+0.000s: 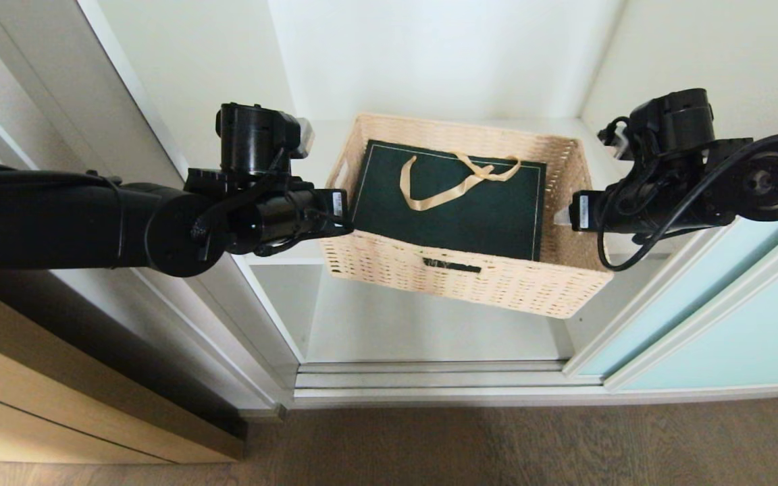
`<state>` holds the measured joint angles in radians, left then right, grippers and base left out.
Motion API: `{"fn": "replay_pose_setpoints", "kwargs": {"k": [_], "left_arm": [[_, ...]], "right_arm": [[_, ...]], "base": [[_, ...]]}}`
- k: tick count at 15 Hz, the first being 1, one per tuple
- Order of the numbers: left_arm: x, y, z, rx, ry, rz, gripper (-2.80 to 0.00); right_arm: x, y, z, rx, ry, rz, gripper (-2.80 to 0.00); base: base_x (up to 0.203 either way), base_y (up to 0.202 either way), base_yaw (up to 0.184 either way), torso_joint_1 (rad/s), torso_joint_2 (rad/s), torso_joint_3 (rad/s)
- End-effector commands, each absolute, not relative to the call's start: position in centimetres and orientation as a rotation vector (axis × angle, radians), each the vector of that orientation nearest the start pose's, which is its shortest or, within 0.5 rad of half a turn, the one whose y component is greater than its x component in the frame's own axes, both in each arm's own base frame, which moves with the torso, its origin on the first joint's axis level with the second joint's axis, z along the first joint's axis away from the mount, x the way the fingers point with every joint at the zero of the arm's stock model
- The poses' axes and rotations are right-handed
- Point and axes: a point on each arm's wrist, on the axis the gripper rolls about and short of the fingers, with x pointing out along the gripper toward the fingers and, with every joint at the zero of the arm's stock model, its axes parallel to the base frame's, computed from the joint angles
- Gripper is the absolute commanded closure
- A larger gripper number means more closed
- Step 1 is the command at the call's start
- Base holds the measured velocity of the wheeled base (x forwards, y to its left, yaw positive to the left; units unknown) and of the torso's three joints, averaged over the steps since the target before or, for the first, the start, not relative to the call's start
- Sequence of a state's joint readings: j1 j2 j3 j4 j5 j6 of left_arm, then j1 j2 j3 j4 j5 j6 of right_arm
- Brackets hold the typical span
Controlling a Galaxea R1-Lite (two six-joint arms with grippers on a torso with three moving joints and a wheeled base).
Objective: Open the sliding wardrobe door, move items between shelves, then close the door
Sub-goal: Place the basket on the lower shelf
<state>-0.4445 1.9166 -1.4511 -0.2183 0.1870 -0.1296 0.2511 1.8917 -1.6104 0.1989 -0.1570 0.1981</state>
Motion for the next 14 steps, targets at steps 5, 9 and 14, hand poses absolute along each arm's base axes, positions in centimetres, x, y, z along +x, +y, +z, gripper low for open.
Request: {"fn": "replay_pose_setpoints", "kwargs": {"k": [5,9,14], "left_arm": [[35.3,-16.4,24.7,-0.053,0.248,-0.239,0.00],[34.8,-16.6,25.0,-0.049,0.241,-0.223,0.00],[32.4,-17.9,26.1,-0.029,0.216,-0.233,0.00]], "right_arm": [[36.0,9.0,26.6,0.103,0.467,0.048,0.00],[35.3,9.2,27.1,0.109,0.456,0.057,0.00],[33.2,9.2,28.5,0.110,0.424,0.078,0.00]], "base": [[0.000,0.000,0.000,0.000,0.00,0.000],[0.000,0.000,0.000,0.000,0.00,0.000],[0.000,0.000,0.000,0.000,0.00,0.000]]}}
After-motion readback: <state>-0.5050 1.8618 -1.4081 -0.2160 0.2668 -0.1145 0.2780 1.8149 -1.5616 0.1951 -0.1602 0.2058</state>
